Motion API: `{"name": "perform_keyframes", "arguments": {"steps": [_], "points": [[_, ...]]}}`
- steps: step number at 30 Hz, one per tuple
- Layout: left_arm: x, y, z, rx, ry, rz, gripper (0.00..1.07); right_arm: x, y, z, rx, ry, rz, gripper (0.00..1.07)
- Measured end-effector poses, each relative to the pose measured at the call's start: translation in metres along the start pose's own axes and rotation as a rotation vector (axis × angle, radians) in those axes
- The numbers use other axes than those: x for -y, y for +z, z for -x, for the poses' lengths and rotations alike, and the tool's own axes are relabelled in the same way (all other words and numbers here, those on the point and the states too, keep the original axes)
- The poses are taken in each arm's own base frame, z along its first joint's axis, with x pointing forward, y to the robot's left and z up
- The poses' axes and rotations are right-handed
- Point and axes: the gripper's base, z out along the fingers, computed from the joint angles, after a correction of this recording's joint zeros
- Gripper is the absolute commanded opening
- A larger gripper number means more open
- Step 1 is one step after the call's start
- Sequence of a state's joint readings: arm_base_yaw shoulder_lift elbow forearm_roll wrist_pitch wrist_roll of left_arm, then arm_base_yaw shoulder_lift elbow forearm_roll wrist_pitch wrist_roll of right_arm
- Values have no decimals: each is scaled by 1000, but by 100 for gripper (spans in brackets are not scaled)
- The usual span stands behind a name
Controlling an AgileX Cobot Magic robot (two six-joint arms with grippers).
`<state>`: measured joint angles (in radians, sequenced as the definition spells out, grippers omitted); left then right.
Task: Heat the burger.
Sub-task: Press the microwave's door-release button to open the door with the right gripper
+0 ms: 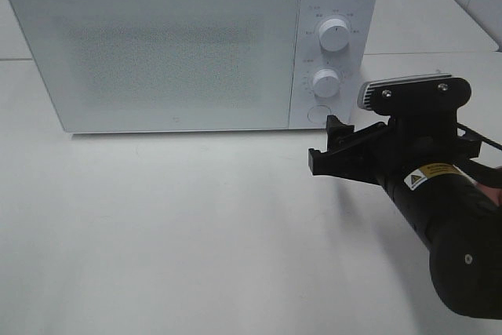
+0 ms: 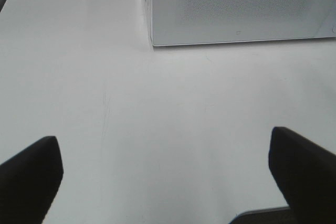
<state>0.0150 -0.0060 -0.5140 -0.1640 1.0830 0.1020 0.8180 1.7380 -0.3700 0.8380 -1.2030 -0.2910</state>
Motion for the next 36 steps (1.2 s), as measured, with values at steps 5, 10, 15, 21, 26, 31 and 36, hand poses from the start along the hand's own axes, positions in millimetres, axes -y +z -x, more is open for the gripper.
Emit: {"name": "perform_keyframes", "arguments": {"steps": [5,10,15,21,26,31,36], "points": [[0,0,0,0,0,0,100,0,0,0,0,36,0,75],[0,0,0,0,0,0,100,0,0,0,0,198,0,75],[0,0,0,0,0,0,100,0,0,0,0,443,0,75],[0,0,0,0,0,0,100,0,0,0,1,830,0,67],[0,0,0,0,0,0,100,0,0,0,1,1051,0,52],[0,0,0,0,0,0,100,0,0,0,1,1285,0,33],[0,0,0,0,0,0,100,0,0,0,2,1450,1,14]]}}
